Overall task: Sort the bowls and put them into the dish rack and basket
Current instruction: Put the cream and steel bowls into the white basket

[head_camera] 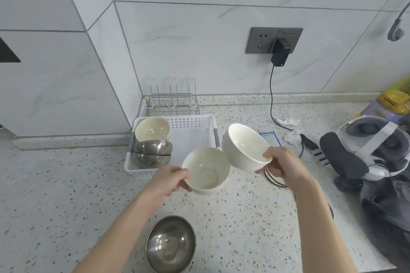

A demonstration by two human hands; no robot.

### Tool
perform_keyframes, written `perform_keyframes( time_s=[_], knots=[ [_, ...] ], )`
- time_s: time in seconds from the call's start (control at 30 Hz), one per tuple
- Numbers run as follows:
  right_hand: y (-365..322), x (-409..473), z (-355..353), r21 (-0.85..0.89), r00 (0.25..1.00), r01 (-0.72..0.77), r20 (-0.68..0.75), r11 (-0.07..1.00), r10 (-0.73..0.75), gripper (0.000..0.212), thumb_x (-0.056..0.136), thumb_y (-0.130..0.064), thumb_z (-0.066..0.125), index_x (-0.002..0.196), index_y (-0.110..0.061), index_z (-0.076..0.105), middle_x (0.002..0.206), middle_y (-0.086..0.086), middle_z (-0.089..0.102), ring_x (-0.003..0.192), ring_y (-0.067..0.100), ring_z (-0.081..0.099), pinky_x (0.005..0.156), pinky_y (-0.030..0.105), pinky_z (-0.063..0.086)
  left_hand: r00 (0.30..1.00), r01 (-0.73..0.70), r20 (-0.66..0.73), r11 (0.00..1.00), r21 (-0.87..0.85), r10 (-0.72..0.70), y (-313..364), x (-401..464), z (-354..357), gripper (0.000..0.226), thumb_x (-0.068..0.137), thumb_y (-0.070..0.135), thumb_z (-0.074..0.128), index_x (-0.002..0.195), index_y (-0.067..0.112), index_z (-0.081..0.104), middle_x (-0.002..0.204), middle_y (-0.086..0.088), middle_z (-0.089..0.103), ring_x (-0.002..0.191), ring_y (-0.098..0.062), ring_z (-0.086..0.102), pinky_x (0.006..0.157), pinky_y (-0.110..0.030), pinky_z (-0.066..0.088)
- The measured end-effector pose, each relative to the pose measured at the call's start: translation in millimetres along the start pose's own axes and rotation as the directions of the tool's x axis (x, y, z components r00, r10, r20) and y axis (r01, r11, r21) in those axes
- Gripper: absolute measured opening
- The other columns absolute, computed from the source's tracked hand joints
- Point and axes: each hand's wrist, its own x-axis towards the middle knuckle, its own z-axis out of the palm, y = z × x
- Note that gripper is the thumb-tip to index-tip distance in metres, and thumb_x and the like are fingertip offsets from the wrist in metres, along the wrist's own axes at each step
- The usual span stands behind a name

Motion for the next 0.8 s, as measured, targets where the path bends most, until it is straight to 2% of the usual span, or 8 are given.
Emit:
perform_keyframes(
  time_s=[0.07, 0.13, 0.3, 0.4, 0.53, 0.63, 0.73, 0.8],
  knots=[
    [-12, 18, 11, 0.003, 0.997, -0.007, -0.077, 1.000, 0.008, 0.014, 0.080, -0.005, 0.047, 0.079, 0.004, 0.058, 0.065, 0.028, 0.068, 0.035, 0.012, 0.027, 0.034, 0.018, 0.021, 0.997, -0.013, -0.071, 0.999, -0.045, 0.010, 9, 2, -12, 0.016, 0.084, 0.013, 0.056, 0.090, 0.006, 0.069, 0.069, -0.010, 0.075, 0.045, -0.008, 0.029, 0.042, -0.018, 0.022],
    [-21, 34, 24, 0.014, 0.991, -0.021, -0.135, 1.000, 0.023, 0.016, 0.079, -0.007, 0.049, 0.082, 0.004, 0.060, 0.065, 0.025, 0.070, 0.035, 0.011, 0.028, 0.034, 0.017, 0.021, 0.987, -0.009, -0.160, 0.998, -0.068, -0.002, 15, 7, -23, 0.016, 0.084, 0.013, 0.056, 0.091, 0.007, 0.070, 0.071, -0.011, 0.076, 0.044, -0.008, 0.028, 0.040, -0.018, 0.022],
    [-28, 68, 61, 0.011, 0.985, -0.071, -0.160, 0.997, 0.072, 0.017, 0.080, -0.007, 0.048, 0.078, 0.004, 0.061, 0.058, 0.018, 0.069, 0.034, 0.008, 0.032, 0.033, 0.017, 0.022, 0.934, -0.006, -0.353, 0.988, -0.155, -0.049, 20, 14, -49, 0.017, 0.084, 0.013, 0.056, 0.089, 0.004, 0.070, 0.071, -0.011, 0.076, 0.044, -0.009, 0.026, 0.039, -0.018, 0.022],
    [-25, 86, 85, -0.026, 0.982, -0.098, -0.163, 0.995, 0.092, 0.017, 0.078, -0.008, 0.048, 0.075, 0.004, 0.060, 0.059, 0.021, 0.069, 0.034, 0.009, 0.029, 0.034, 0.017, 0.022, 0.894, -0.044, -0.443, 0.970, -0.240, -0.069, 21, 18, -59, 0.017, 0.084, 0.010, 0.056, 0.088, 0.003, 0.070, 0.071, -0.015, 0.075, 0.039, -0.008, 0.027, 0.034, -0.016, 0.022],
    [-15, 103, 111, -0.093, 0.979, -0.133, -0.165, 0.987, 0.117, 0.019, 0.076, -0.011, 0.048, 0.067, 0.001, 0.060, 0.059, 0.018, 0.070, 0.040, 0.011, 0.032, 0.037, 0.020, 0.028, 0.864, -0.090, -0.496, 0.942, -0.323, -0.088, 22, 21, -63, 0.015, 0.087, 0.010, 0.055, 0.088, 0.003, 0.069, 0.073, -0.017, 0.075, 0.038, -0.006, 0.027, 0.032, -0.016, 0.022],
    [-9, 114, 126, -0.148, 0.978, -0.128, -0.181, 0.981, 0.101, 0.023, 0.076, -0.014, 0.048, 0.057, -0.005, 0.057, 0.056, 0.013, 0.070, 0.037, 0.006, 0.037, 0.040, 0.019, 0.032, 0.853, -0.102, -0.511, 0.928, -0.359, -0.105, 20, 24, -64, 0.015, 0.088, 0.011, 0.055, 0.088, 0.004, 0.069, 0.073, -0.017, 0.075, 0.042, -0.008, 0.029, 0.033, -0.015, 0.023],
    [-5, 124, 137, -0.217, 0.982, -0.113, -0.175, 0.970, 0.075, 0.019, 0.079, -0.014, 0.048, 0.066, -0.006, 0.059, 0.051, 0.009, 0.067, 0.035, 0.005, 0.045, 0.040, 0.018, 0.033, 0.848, -0.116, -0.520, 0.918, -0.379, -0.107, 20, 26, -64, 0.015, 0.088, 0.012, 0.056, 0.088, 0.005, 0.069, 0.073, -0.015, 0.076, 0.041, -0.006, 0.029, 0.034, -0.016, 0.024],
    [-1, 129, 141, -0.250, 0.984, -0.115, -0.162, 0.961, 0.075, 0.016, 0.083, -0.014, 0.048, 0.080, -0.002, 0.059, 0.057, 0.010, 0.067, 0.032, 0.002, 0.050, 0.040, 0.017, 0.036, 0.847, -0.126, -0.522, 0.914, -0.385, -0.103, 20, 28, -64, 0.015, 0.087, 0.014, 0.057, 0.088, 0.006, 0.070, 0.073, -0.014, 0.076, 0.042, -0.007, 0.028, 0.034, -0.015, 0.024]
  ],
)
